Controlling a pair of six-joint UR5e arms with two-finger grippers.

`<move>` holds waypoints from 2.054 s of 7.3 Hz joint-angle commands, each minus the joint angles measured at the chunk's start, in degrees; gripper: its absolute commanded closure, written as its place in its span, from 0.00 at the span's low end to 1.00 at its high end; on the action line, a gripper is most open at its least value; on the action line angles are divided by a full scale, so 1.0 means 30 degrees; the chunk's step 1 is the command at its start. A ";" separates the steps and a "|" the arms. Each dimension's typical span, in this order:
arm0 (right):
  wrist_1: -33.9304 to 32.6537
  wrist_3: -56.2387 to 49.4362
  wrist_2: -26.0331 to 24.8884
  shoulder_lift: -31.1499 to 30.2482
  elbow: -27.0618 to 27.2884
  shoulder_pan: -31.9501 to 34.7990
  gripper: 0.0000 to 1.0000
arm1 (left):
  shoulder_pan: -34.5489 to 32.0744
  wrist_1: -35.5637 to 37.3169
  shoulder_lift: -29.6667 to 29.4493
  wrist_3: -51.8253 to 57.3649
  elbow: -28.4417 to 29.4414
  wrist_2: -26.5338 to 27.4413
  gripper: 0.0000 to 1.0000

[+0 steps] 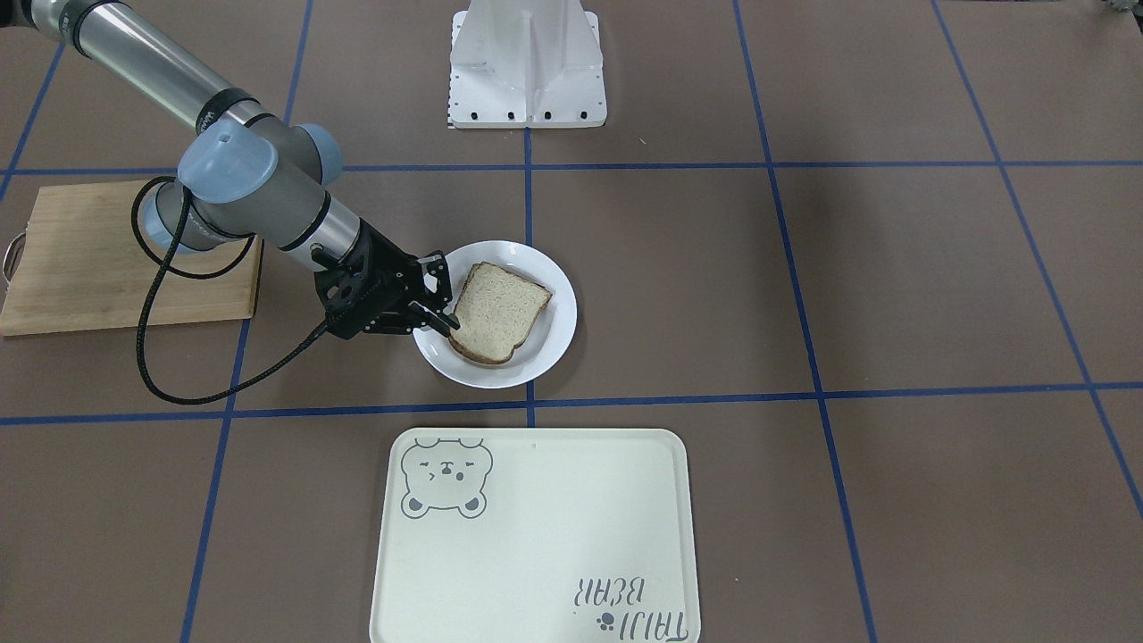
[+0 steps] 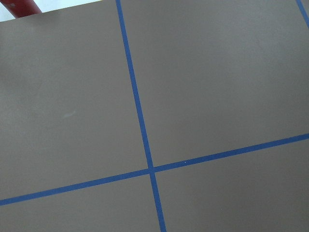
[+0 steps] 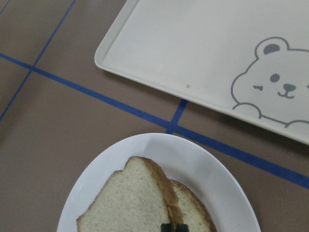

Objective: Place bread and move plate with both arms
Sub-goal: 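Carry the bread over the white plate and lay it on the egg toast, then open the right gripper and withdraw it from the plate, then reach the left gripper to the white plate rim and grip it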

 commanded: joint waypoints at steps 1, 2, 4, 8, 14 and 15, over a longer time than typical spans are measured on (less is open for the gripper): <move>-0.0032 0.0255 -0.0532 -0.0061 -0.0002 -0.0074 0.00 | 0.0001 0.0000 -0.0002 0.0000 0.0000 -0.0023 0.02; -0.0149 0.0344 -0.0503 -0.0119 0.0231 0.0042 0.00 | 0.0001 0.0000 -0.0031 0.0000 -0.0058 -0.0023 0.02; -0.2124 0.1369 -0.0357 -0.0295 0.0669 0.1730 0.00 | 0.0001 0.0000 -0.0235 -0.0059 -0.0495 -0.0052 0.02; -1.0538 -0.6123 0.0022 -0.1957 0.1288 0.7060 0.00 | 0.2591 -0.4781 -0.1642 -0.7726 -0.0702 -0.2189 0.02; -2.1161 -2.1004 0.4482 -0.6552 0.3177 1.6911 0.00 | 1.4950 -1.2122 -0.6792 -2.6818 -0.0236 0.5612 0.02; -2.3099 -2.1448 0.3028 -0.7145 0.4004 1.7151 0.00 | 1.6915 -1.2506 -0.7553 -2.8692 0.0201 0.7748 0.02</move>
